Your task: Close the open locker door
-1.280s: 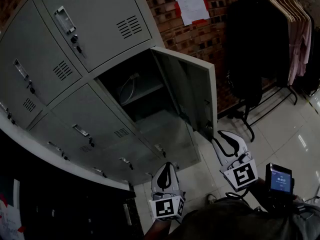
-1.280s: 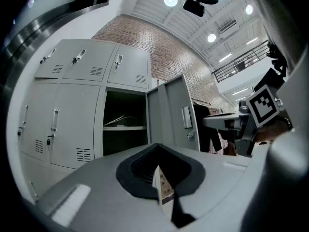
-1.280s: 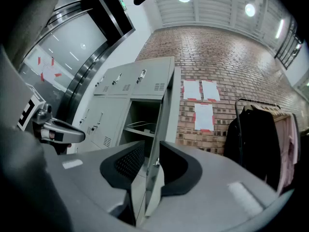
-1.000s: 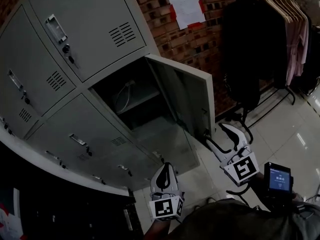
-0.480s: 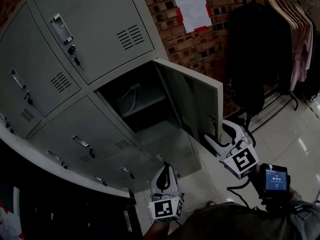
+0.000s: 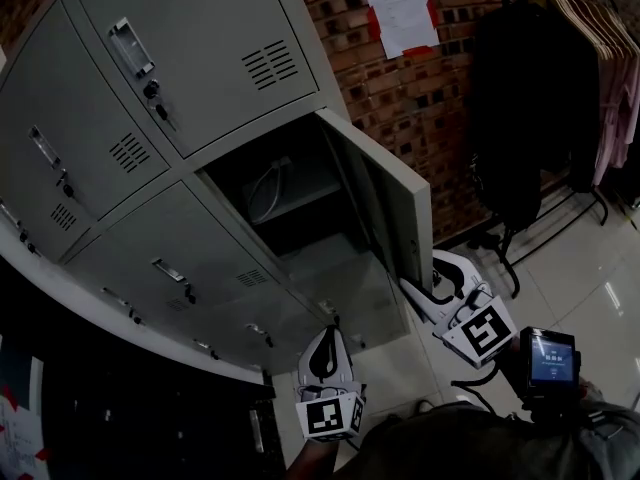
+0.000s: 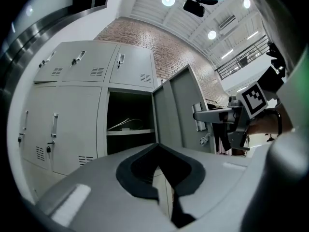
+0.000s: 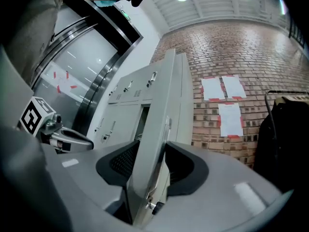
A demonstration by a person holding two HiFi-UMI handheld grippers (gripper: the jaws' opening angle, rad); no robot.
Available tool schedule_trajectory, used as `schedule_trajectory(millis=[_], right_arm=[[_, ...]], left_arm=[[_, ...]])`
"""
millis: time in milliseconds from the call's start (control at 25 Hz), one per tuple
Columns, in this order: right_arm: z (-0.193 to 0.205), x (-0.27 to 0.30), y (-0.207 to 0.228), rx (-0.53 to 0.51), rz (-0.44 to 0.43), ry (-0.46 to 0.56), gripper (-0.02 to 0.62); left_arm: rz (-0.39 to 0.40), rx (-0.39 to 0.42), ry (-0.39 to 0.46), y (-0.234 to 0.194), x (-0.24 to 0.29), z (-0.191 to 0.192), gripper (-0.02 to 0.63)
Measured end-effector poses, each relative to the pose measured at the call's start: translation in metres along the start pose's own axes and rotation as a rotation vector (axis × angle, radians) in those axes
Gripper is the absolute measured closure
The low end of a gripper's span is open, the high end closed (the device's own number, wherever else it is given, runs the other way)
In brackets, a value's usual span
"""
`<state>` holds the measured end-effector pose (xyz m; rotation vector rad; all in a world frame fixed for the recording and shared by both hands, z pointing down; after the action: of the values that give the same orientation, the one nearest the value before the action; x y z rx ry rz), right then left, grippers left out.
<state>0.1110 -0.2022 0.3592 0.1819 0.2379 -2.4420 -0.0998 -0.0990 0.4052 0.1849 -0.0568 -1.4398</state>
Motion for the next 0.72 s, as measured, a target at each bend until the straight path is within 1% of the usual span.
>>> schedule_trajectory(millis=[160,400,600,720], right_arm=[[-0.001,0.006,-0.020,0.019,-0.055,0.023,0.403],[-0.002,0.022,-0.044,0.049,-0.096,0.036,0.379],[-0.001,0.041,-0.066,0.049,-0.094,0.039,0.365],[-0.001,0.054,-0.079,0.046,-0.077,0.044,0.362]], left_arm=[[-0.034,0.008,-0.002,-0.008,-0.009,-0.003,0.606],[-0.058,0.020,0.026,-0.028,-0.015,-0.007,0.606],[-0.054,0.021,0.047,-0.061,-0.013,-0.008,0.606],[-0.033,0.019,0.055,-0.081,-0.009,-0.006,0.606]])
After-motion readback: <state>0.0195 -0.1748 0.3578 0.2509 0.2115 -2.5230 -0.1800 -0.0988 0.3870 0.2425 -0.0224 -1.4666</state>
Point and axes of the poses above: the fingertips, and each gripper's own axes: x forward along the fingers, y to its right, z out of its underside, the point moved 9 cm from there along -x, backward along the fingers, and after that the axes turned 3 degrees about x, right-handed, at the moved point
